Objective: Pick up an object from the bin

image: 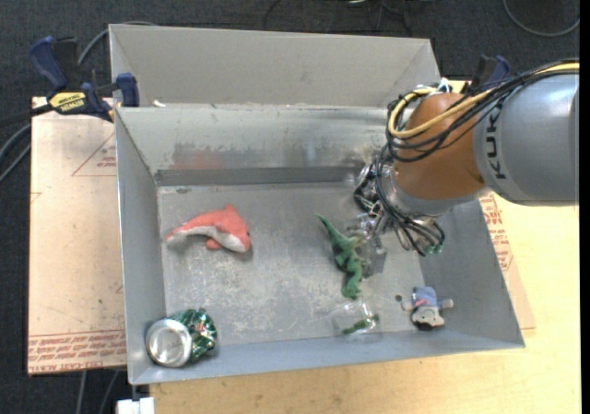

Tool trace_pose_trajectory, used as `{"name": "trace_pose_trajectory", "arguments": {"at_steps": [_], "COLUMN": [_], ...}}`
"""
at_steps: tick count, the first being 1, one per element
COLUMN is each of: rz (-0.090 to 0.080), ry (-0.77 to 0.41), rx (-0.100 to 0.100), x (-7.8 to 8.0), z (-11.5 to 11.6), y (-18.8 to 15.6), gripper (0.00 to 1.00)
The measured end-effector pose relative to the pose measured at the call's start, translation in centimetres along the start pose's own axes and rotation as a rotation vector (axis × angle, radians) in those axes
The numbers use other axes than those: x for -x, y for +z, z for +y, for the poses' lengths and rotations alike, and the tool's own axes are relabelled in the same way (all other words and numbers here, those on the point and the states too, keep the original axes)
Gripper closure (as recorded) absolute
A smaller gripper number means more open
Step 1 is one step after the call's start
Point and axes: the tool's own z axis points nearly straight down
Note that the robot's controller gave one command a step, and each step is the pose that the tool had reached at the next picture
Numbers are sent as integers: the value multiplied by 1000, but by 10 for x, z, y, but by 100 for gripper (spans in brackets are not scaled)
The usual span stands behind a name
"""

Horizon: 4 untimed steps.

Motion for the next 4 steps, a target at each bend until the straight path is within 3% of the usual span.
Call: {"name": "trace_pose_trajectory", "arguments": {"at_steps": [1, 2, 3, 4], "rz": [-1, -1, -4, -4], "ry": [0, 1, -437, -436], "rx": [0, 0, 0, 0], "x": [0, 0, 8, 8], "z": [0, 0, 17, 17], "y": [0, 0, 0, 0], "gripper": [0, 0, 100, 100]}}
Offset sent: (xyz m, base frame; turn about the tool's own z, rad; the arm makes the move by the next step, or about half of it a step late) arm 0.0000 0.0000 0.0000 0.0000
